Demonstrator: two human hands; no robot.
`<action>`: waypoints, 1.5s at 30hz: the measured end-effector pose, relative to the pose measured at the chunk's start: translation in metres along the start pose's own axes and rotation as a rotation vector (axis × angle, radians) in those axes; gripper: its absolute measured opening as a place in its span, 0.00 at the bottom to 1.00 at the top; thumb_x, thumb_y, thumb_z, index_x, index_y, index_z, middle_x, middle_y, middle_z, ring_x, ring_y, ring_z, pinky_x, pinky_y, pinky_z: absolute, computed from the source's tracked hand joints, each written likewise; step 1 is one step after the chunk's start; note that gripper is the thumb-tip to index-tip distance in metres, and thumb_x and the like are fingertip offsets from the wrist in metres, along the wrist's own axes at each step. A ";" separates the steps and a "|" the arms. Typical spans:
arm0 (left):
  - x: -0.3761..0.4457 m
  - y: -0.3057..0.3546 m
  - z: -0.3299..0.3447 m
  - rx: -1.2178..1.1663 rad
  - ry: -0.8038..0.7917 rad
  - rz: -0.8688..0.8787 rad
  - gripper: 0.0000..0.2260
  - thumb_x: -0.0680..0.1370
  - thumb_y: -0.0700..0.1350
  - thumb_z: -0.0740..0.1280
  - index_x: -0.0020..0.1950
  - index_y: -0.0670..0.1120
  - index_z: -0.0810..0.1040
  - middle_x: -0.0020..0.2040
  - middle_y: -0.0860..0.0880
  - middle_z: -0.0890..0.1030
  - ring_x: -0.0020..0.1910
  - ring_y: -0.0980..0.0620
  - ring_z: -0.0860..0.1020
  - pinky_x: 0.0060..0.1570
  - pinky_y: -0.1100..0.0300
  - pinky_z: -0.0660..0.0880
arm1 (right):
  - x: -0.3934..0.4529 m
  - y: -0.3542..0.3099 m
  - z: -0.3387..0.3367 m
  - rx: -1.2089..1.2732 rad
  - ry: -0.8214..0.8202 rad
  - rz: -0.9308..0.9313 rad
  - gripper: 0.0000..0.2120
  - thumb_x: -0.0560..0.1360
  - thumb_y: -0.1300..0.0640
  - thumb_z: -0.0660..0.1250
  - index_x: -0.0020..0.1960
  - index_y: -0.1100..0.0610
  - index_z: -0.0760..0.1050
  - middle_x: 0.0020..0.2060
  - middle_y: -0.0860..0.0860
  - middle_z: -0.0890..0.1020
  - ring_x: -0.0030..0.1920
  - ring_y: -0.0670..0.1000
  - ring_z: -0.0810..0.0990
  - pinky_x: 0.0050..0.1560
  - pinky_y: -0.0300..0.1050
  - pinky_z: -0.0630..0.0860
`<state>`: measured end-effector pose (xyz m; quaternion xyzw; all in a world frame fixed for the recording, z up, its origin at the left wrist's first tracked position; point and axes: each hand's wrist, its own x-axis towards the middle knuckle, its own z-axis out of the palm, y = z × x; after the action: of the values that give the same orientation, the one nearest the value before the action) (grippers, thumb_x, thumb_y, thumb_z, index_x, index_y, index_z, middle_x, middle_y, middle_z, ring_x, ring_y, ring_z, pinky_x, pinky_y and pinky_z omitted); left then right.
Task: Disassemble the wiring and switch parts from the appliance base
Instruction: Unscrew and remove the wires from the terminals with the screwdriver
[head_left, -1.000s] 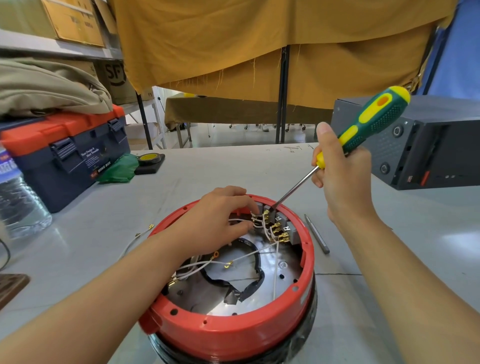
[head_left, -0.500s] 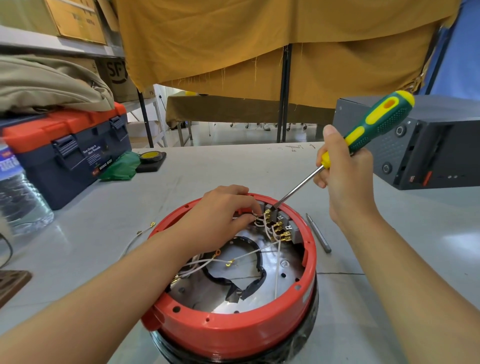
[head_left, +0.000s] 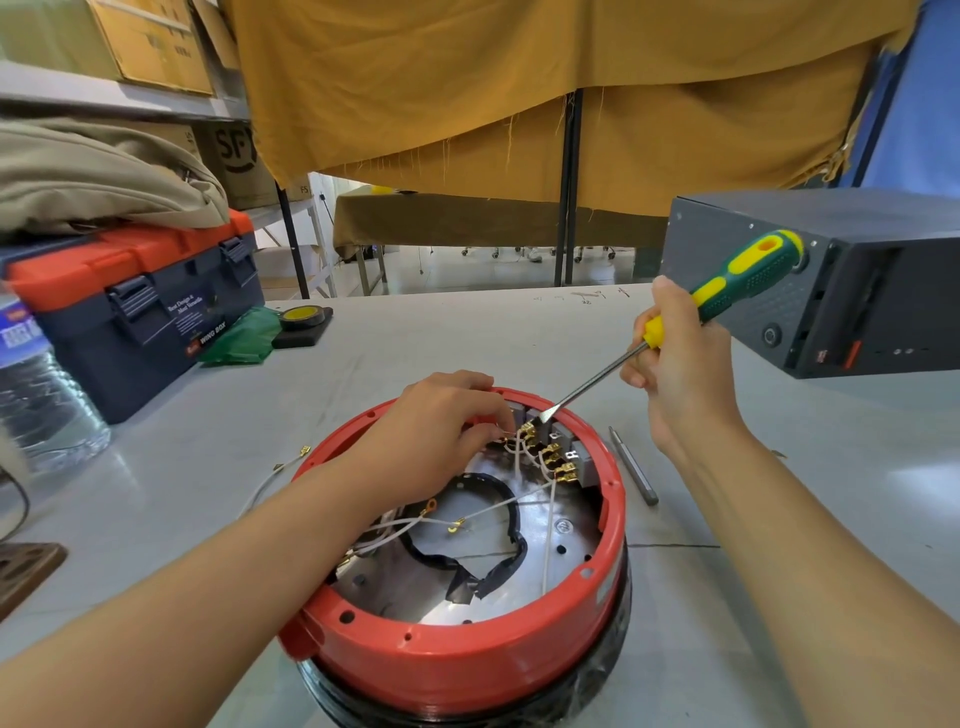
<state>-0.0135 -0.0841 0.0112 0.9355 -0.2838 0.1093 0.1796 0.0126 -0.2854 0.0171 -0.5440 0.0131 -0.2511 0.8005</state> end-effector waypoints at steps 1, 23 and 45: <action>0.000 0.000 0.000 -0.003 0.001 0.000 0.09 0.79 0.45 0.63 0.53 0.52 0.81 0.68 0.48 0.72 0.69 0.50 0.67 0.66 0.56 0.64 | -0.002 0.003 0.002 -0.007 -0.011 0.017 0.15 0.78 0.53 0.62 0.34 0.55 0.66 0.21 0.44 0.69 0.19 0.42 0.62 0.22 0.36 0.62; 0.003 -0.006 0.000 -0.024 0.131 -0.045 0.09 0.76 0.45 0.67 0.55 0.48 0.75 0.51 0.53 0.74 0.46 0.56 0.70 0.41 0.71 0.64 | -0.009 -0.003 0.007 -0.070 -0.141 -0.013 0.18 0.77 0.44 0.63 0.35 0.55 0.74 0.21 0.45 0.68 0.23 0.42 0.67 0.28 0.35 0.72; 0.008 -0.010 -0.011 0.235 -0.127 -0.114 0.23 0.76 0.55 0.62 0.71 0.54 0.65 0.66 0.52 0.69 0.61 0.47 0.67 0.60 0.54 0.68 | -0.012 -0.014 0.003 -0.151 -0.096 -0.279 0.14 0.76 0.53 0.67 0.32 0.49 0.71 0.21 0.43 0.72 0.22 0.44 0.70 0.25 0.35 0.67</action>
<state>-0.0025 -0.0763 0.0213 0.9698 -0.2261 0.0723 0.0565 -0.0018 -0.2814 0.0277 -0.6104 -0.0821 -0.3319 0.7145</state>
